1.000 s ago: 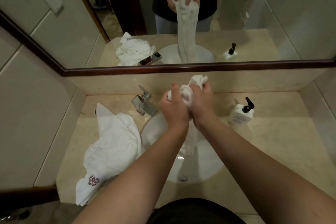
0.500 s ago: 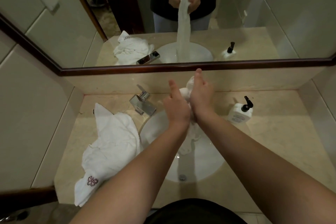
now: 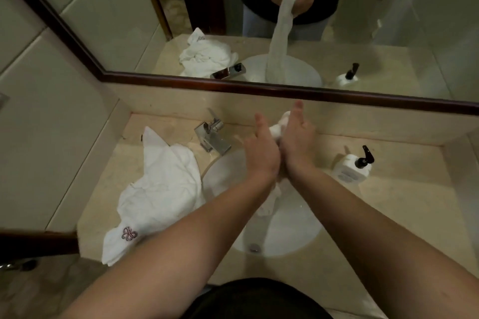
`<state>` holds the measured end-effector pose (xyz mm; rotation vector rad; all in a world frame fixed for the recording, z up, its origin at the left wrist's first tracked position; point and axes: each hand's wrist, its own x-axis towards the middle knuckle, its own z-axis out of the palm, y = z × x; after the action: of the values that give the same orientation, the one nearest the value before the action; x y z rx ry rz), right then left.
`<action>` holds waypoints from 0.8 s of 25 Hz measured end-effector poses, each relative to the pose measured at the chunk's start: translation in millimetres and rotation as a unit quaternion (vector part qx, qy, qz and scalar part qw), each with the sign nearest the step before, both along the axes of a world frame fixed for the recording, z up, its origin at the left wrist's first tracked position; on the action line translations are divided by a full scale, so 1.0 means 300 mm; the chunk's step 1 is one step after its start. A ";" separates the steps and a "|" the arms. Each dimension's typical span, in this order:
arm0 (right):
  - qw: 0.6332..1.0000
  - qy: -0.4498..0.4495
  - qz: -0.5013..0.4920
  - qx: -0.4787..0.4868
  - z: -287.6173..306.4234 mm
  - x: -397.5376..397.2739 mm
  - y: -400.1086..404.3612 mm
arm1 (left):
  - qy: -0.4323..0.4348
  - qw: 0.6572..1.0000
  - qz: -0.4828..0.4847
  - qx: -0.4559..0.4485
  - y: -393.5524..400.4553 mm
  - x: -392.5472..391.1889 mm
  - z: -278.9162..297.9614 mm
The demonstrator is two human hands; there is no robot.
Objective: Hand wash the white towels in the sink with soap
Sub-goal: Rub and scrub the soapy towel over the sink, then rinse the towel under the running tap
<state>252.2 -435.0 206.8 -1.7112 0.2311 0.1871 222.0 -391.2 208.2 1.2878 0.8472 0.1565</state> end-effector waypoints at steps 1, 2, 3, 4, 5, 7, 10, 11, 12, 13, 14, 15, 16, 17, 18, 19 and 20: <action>1.000 0.002 0.000 -0.008 -0.011 0.012 0.001 | 0.005 1.000 -0.022 -0.019 -0.007 -0.023 -0.016; 0.999 0.007 0.025 -0.028 -0.018 0.007 0.001 | 0.022 0.999 -0.025 -0.031 0.010 -0.040 -0.029; 0.997 0.011 0.063 -0.048 -0.031 -0.009 0.003 | 0.041 0.998 -0.017 -0.034 0.046 -0.052 -0.041; 0.993 0.016 0.099 -0.057 -0.043 -0.029 0.007 | 0.052 0.998 -0.009 -0.027 0.092 -0.062 -0.054; 0.991 0.022 0.124 -0.051 -0.054 -0.042 0.013 | 0.052 0.998 -0.003 -0.021 0.137 -0.075 -0.062; 0.986 0.058 0.151 -0.025 -0.054 -0.034 0.038 | 0.035 0.999 0.002 -0.031 0.207 -0.106 -0.070; 0.975 0.096 0.198 -0.014 -0.046 -0.038 0.109 | 0.041 0.999 -0.015 -0.021 0.287 -0.150 -0.080; 0.971 0.096 0.220 -0.019 -0.049 -0.053 0.132 | 0.044 0.999 -0.018 -0.016 0.321 -0.162 -0.087; 0.964 0.095 0.245 -0.031 -0.049 -0.065 0.151 | 0.044 0.999 -0.023 -0.010 0.357 -0.174 -0.100; 0.957 0.097 0.270 -0.046 -0.049 -0.071 0.175 | 0.040 0.999 -0.030 -0.007 0.394 -0.186 -0.112; 0.950 0.106 0.287 -0.053 -0.047 -0.072 0.199 | 0.032 0.999 -0.041 -0.009 0.427 -0.199 -0.128; 0.946 0.123 0.296 -0.044 -0.055 -0.066 0.224 | 0.027 0.998 -0.056 -0.009 0.457 -0.211 -0.144; 0.943 0.142 0.299 -0.031 -0.066 -0.057 0.249 | 0.028 0.997 -0.072 -0.001 0.486 -0.222 -0.159; 0.940 0.159 0.303 -0.020 -0.077 -0.051 0.274 | 0.033 0.996 -0.085 0.012 0.514 -0.229 -0.169; 0.936 0.174 0.306 -0.013 -0.089 -0.045 0.301 | 0.039 0.995 -0.089 0.021 0.546 -0.232 -0.183; 0.934 0.188 0.305 -0.008 -0.103 -0.037 0.323 | 0.042 0.995 -0.088 0.021 0.572 -0.232 -0.193; 0.934 0.198 0.298 -0.009 -0.115 -0.029 0.345 | 0.045 0.995 -0.085 0.020 0.596 -0.227 -0.209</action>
<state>243.4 -331.4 172.4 -1.7074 -0.0014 0.9854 153.8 -212.4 145.4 1.4066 0.8102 -0.0213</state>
